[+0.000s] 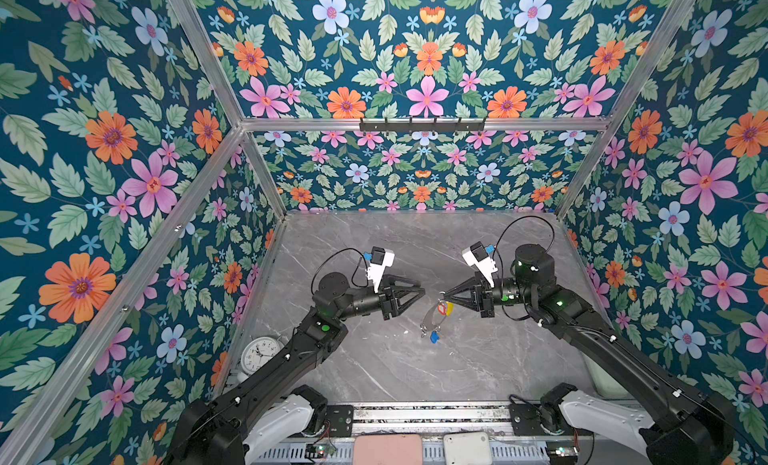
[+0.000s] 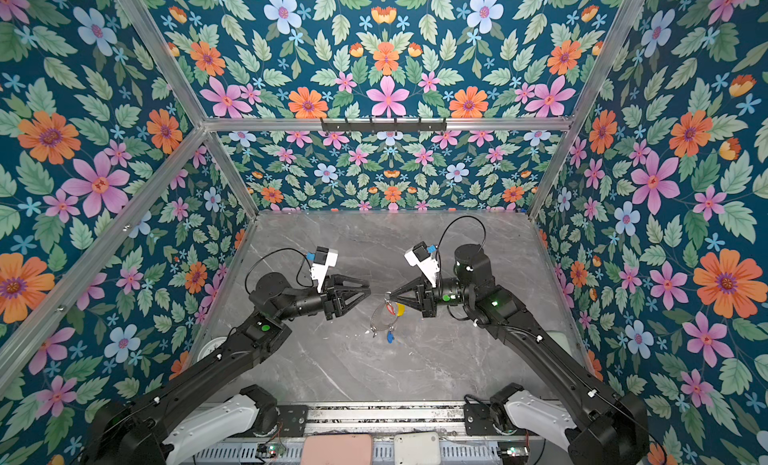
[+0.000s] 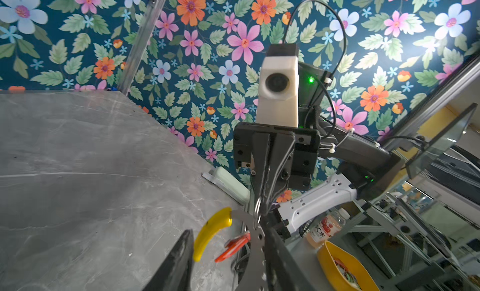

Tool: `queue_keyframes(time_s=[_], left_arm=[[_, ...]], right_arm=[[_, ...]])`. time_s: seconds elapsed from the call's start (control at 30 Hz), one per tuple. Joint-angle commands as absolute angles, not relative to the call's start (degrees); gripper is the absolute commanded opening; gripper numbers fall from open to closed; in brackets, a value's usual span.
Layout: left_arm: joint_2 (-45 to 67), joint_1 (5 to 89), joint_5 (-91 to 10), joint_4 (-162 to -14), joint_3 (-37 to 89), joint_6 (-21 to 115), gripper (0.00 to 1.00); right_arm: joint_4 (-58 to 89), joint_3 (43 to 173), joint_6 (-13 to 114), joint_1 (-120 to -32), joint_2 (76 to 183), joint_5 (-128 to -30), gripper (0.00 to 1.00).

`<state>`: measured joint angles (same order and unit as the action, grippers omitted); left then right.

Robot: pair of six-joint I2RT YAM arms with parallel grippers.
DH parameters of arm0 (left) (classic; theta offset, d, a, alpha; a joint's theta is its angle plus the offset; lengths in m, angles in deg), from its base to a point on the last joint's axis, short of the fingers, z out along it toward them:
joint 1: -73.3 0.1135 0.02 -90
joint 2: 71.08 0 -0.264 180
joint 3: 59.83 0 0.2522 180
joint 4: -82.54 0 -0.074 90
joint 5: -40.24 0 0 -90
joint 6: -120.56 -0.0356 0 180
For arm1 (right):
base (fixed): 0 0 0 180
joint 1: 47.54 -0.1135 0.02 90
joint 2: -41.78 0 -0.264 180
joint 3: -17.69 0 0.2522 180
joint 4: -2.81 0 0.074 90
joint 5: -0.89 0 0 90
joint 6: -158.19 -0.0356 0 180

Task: Remove the keys from the keyring
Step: 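Lift the keyring with the right gripper toward center while left gripper approaches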

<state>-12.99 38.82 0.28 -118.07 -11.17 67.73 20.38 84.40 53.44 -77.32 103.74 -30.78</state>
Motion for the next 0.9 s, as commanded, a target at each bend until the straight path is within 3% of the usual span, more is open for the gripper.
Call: queue_keyframes(time_s=[0.0,0.2,0.63,0.87], left_arm=[[-12.23,38.03,3.39,-122.22,-10.47,67.29,0.45],[-11.36,37.4,4.74,-123.36,-10.01,67.71,0.32],[-8.95,35.28,7.7,-129.92,-10.8,71.07,0.29],[-8.84,34.31,7.94,-130.83,-10.76,70.99,0.15]], right_arm=[[18.26,85.41,53.62,-78.19,104.25,-28.27,0.0],[18.98,86.14,54.31,-79.0,104.8,-27.97,0.0],[19.09,86.56,54.5,-79.36,105.5,-28.39,0.0],[19.54,86.56,54.82,-79.43,105.42,-29.27,0.0]])
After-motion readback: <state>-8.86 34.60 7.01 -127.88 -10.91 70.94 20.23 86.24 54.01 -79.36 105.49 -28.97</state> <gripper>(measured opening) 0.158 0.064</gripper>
